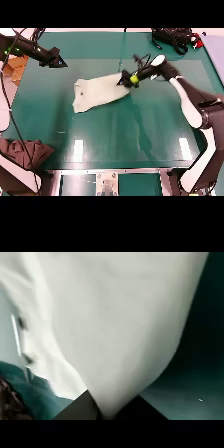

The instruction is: Fold the shirts.

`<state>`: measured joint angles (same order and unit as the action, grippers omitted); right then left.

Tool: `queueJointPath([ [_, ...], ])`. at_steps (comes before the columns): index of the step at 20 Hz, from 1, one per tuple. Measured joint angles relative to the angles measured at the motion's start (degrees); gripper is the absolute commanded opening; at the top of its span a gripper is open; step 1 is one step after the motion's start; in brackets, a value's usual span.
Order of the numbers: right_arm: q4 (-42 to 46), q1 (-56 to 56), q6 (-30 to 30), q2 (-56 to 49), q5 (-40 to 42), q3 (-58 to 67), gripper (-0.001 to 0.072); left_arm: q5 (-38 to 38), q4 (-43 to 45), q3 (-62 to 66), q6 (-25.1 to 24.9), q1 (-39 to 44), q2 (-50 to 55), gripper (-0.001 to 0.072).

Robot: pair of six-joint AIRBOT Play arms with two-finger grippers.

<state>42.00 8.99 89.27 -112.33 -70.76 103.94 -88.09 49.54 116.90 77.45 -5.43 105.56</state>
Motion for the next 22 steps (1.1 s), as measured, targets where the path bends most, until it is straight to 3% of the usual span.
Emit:
queueJointPath([
  [6,-0.7,-14.4,2.7,8.9,-4.4,7.8,0.0017,-1.1,0.0,0.0,0.0,0.0,0.0,0.0025],
  [15,-0.5,-48.0,5.0,19.3,-10.9,9.3,0.0017,-1.9,0.0,0.0,0.0,0.0,0.0,0.0025],
  [22,13.7,-62.8,8.4,24.0,-23.5,9.2,0.0016,-2.1,0.0,0.0,0.0,0.0,0.0,0.0025],
])
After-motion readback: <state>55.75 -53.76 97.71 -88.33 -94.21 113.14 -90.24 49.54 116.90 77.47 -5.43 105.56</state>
